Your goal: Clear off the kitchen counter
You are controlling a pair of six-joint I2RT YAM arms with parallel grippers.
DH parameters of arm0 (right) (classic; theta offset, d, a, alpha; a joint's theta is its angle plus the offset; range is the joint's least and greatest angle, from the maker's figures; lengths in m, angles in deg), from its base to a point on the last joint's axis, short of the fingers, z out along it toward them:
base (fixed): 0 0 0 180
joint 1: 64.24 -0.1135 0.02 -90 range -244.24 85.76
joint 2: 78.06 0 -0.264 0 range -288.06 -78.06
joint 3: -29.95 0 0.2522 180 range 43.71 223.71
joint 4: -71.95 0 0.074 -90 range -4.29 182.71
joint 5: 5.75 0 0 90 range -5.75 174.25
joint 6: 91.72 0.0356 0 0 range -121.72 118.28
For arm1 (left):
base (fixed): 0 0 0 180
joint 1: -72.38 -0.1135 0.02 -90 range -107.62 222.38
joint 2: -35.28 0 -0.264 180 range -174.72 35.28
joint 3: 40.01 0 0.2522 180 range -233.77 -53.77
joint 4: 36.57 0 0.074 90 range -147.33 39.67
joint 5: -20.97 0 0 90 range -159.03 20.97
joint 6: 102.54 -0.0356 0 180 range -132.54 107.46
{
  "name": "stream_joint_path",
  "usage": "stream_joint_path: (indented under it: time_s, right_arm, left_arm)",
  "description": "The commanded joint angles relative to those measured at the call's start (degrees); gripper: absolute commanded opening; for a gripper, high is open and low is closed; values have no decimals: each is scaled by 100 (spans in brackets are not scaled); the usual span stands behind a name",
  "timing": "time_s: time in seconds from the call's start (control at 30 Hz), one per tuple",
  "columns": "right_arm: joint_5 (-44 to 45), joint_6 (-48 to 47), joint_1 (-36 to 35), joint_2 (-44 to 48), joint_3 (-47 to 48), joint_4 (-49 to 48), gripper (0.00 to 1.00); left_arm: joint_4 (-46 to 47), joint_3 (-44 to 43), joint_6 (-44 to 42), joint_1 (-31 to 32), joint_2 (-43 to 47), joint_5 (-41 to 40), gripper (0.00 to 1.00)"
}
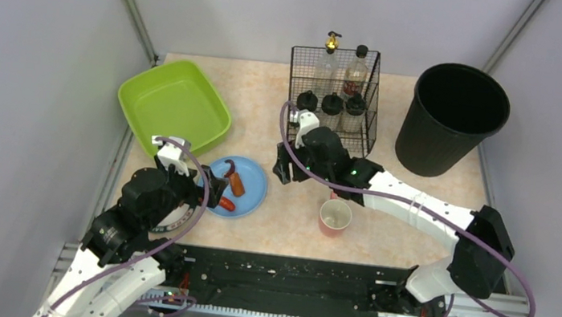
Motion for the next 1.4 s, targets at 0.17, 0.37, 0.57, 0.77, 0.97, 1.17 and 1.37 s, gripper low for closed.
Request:
stream_joint_path:
  time_s: [0.17,0.37,0.57,0.77,0.97,1.17,1.37]
  right_arm:
    - [-360,548,-163,-620,-181,-821,63]
    - [-375,877,-176,-1090,-231,-1213,63]
    - [-347,1118,-175,-1520,-293,-1524,63]
    - [-349,1305,-178,-1945,-303,-1701,63]
    - [-377,1449,-174,-2273,-279,-1925,63]
    - [-594,1624,-177,-2589,-250,-2192,62]
    - [-706,1731,-175,-2910,-223,-2370,56]
  left_arm:
    - [171,-15,-19,-3,-23,-64,99]
    - [172,-4,-17,-5,-21,-29,99]
    - [176,-1,-26,-6,-42,14,99]
    - [191,-6,-35,-8,-52,51,99]
    - [198,-3,-35,-5,-41,68,99]
    - [203,-3,-41,-6,-14,77,99]
    - [198,-2,-44,-8,-24,75,99]
